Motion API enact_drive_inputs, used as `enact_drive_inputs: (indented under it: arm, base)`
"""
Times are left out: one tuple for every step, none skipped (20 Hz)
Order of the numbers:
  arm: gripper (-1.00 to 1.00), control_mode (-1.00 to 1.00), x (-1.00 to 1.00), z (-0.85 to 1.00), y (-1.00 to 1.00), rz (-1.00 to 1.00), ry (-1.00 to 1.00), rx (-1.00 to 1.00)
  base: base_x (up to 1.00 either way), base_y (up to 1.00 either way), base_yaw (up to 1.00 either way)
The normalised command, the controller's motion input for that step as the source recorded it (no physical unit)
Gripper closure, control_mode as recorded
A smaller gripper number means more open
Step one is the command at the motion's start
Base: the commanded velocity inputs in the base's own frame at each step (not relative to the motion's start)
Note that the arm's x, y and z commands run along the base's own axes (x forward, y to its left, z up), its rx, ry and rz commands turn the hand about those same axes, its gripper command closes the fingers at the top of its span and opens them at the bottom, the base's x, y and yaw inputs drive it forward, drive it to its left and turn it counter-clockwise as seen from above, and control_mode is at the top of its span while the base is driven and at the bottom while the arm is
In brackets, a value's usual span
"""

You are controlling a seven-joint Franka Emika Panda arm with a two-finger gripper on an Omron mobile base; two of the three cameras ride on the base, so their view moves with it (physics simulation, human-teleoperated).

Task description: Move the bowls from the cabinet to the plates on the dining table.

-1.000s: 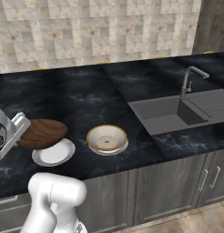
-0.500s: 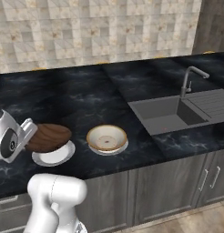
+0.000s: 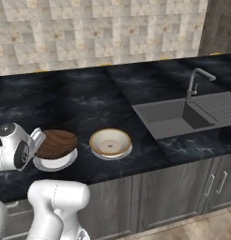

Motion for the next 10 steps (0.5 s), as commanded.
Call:
enact_drive_inputs:
  arm:
    - [1.00,-1.00,0.51,-0.26,0.07,-0.02,0.06,0.00]
    - [1.00,-1.00,0.49,-0.27,0.09,-0.02,0.07,0.00]
    - [1.00,-1.00,0.46,-0.27,0.10,-0.02,0.07,0.00]
    - [1.00,-1.00,0.42,-0.26,0.10,-0.02,0.08,0.00]
    - [1.00,-1.00,0.35,-0.29,0.10,-0.02,0.08,0.00]
    - [1.00,-1.00,0.31,-0.31,0.11,-0.01,0.08,0.00]
    - [1.00,-1.00,0.33,-0.32,0.12,-0.01,0.07,0.00]
    - [1.00,-1.00,0.33,-0.31,0.11,-0.01,0.07,0.00]
    - [1.00,-1.00,0.35,-0.31,0.12,-0.02,0.06,0.00]
    - [1.00,-1.00,0.35,-0.25,0.09,-0.02,0.07,0.00]
  base:
    - [0.00,0.00,0.00]
    - [0.00,0.00,0.00]
    - [0.00,0.00,0.00]
    - [0.00,0.00,0.00]
    - [0.00,0.00,0.00]
    - [0.00,0.00,0.00]
    - [0.00,0.00,0.00]
    - [0.00,0.00,0.00]
    - [0.00,0.00,0.00]
    - [0.00,0.00,0.00]
